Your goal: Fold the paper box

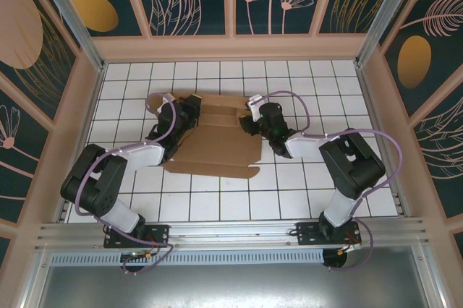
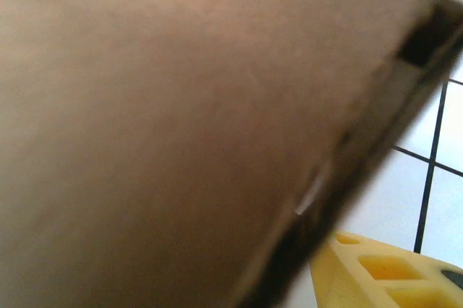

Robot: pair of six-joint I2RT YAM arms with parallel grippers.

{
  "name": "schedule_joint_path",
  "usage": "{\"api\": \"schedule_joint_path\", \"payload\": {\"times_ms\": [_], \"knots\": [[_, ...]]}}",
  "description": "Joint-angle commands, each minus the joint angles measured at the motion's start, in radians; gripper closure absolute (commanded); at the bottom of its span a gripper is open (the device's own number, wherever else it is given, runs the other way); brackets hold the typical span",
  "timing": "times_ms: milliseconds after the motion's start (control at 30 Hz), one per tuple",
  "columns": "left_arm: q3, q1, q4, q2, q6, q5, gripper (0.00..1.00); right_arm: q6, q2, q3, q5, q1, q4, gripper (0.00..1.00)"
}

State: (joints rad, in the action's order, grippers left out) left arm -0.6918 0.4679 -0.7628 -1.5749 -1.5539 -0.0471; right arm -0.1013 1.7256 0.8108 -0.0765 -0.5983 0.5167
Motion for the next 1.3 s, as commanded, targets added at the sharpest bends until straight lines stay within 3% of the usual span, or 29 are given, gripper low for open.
{"api": "schedule_joint_path", "payload": {"times_ms": [0,200,533,867,1067,1267], "knots": [[0.009,0.018,0.02,0.021,-0.013,0.078,1.0,0.026,0.061,0.056,-0.087,0.011,-0.02,0.44],[-0.002,0.018,0.045,0.009,-0.037,0.081,1.0,0.013,0.117,0.112,-0.105,0.014,-0.001,0.41],[-0.07,0.018,0.186,-0.004,-0.081,0.079,1.0,-0.013,0.137,0.144,-0.083,0.045,0.046,0.78],[-0.154,0.019,0.298,0.008,-0.113,0.078,0.99,-0.099,0.083,0.148,-0.036,0.035,-0.064,0.79],[-0.16,0.019,0.345,0.056,-0.115,0.056,0.83,-0.156,0.018,0.118,0.011,0.026,-0.153,0.77],[-0.163,0.02,0.376,0.074,-0.089,0.064,0.57,-0.177,-0.039,0.132,0.094,0.043,-0.262,0.77]]}}
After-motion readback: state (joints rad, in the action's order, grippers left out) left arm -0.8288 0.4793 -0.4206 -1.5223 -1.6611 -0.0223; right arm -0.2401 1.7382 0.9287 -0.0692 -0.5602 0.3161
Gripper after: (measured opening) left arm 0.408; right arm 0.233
